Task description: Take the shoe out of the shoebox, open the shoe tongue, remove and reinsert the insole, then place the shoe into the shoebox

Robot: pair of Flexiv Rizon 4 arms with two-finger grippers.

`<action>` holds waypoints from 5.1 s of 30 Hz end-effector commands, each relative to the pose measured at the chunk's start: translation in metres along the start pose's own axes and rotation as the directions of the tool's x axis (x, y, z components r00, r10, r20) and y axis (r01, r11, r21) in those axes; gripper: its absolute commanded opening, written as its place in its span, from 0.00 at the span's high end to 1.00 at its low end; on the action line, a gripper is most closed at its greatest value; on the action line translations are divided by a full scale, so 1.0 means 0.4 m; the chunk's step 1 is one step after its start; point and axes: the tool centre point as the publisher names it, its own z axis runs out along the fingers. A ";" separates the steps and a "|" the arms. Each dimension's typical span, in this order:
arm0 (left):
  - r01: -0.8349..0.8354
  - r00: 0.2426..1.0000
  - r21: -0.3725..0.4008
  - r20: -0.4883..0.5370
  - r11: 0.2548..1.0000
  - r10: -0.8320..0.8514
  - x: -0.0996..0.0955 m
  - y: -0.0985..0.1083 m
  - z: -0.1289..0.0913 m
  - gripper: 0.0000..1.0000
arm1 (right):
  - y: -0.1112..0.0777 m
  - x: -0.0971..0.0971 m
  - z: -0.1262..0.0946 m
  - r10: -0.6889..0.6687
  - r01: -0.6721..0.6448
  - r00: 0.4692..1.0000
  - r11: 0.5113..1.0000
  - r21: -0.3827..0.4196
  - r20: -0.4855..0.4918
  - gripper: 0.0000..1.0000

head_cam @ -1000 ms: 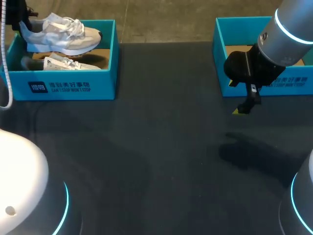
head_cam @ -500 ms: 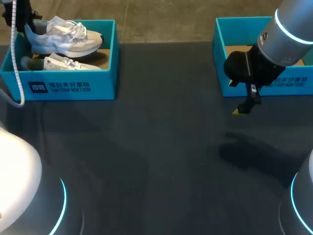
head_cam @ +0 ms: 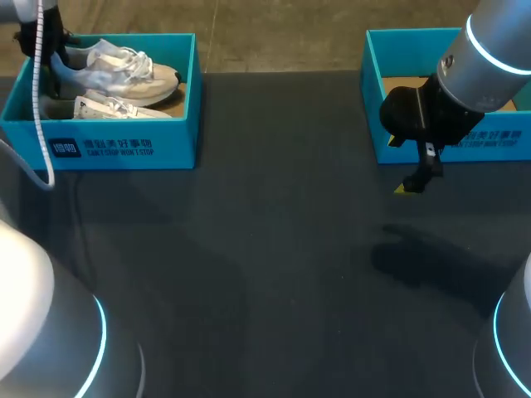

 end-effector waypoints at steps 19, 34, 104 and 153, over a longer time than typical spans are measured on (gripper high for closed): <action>0.017 1.000 0.027 -0.026 0.999 -0.016 -0.043 -0.017 0.061 1.00 | 0.002 0.000 0.004 0.001 -0.001 1.000 1.000 0.002 0.001 0.00; -0.023 0.999 0.035 0.047 0.999 0.021 -0.053 -0.047 -0.033 0.00 | 0.002 0.000 0.004 0.001 -0.001 1.000 1.000 0.002 0.001 0.00; -0.020 0.993 0.140 0.120 0.990 0.003 0.000 -0.408 -0.266 0.00 | 0.002 0.000 0.004 0.001 -0.001 1.000 1.000 0.002 0.001 0.00; -0.109 0.990 0.099 0.100 0.989 0.099 -0.026 -0.351 -0.002 0.33 | 0.002 0.000 0.004 0.001 -0.001 1.000 1.000 0.002 0.001 0.00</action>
